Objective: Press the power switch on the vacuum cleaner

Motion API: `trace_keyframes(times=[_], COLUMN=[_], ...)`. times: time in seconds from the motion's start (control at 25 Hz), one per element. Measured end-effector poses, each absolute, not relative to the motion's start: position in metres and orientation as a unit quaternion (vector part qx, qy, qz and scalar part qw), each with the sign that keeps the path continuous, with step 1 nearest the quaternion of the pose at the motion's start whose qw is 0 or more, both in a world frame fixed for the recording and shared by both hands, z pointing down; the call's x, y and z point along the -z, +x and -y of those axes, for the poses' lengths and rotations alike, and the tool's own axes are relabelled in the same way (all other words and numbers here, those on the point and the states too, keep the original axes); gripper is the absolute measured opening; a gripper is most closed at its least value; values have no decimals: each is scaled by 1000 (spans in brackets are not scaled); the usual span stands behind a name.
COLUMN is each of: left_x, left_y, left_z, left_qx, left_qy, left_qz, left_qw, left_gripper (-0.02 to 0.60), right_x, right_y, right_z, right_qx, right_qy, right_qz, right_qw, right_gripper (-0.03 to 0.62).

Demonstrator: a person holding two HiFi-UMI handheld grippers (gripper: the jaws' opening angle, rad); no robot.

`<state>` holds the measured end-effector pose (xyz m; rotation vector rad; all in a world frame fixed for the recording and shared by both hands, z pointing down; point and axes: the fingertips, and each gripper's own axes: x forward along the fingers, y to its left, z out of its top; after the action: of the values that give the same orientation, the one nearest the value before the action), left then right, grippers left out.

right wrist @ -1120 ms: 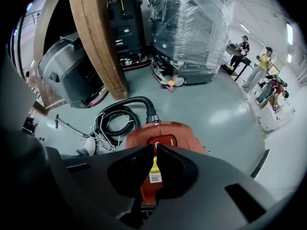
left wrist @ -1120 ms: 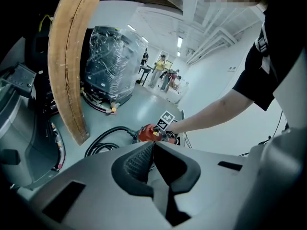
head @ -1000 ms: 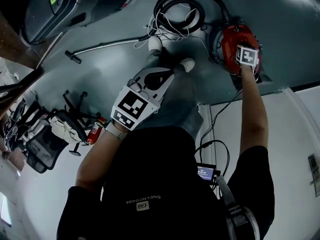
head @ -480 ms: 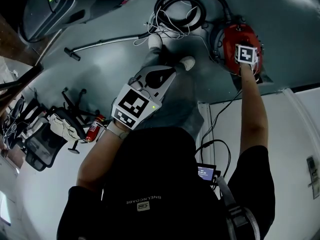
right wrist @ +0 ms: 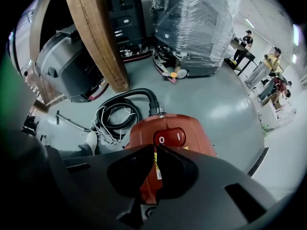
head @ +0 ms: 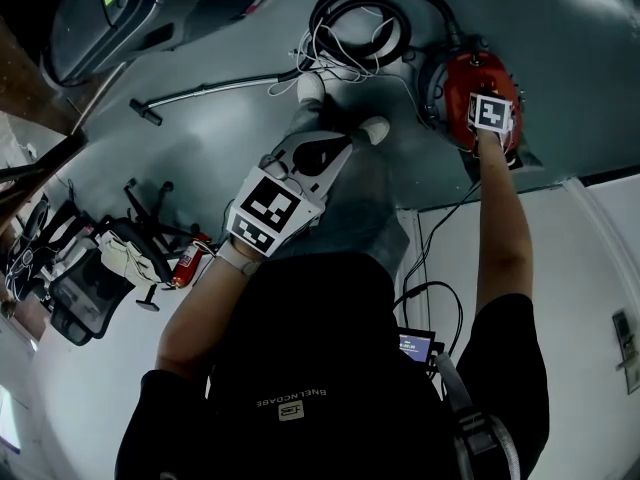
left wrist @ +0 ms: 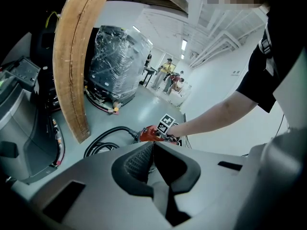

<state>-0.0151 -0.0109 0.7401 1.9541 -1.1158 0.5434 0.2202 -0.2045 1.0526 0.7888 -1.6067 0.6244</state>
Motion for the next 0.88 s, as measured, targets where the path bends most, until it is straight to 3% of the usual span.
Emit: trace_keyframes(times=[0.88], left_x=[-650], left_y=[-32], left_z=[21], left_qx=[-182], left_qy=[804], left_qz=[438], left_qw=[358], left_gripper=[15], right_x=[-873], right_y=[190], right_z=[194], right_qx=[-250], right_qy=[358], right_qz=[759], right_qw=[483], right_gripper=[35])
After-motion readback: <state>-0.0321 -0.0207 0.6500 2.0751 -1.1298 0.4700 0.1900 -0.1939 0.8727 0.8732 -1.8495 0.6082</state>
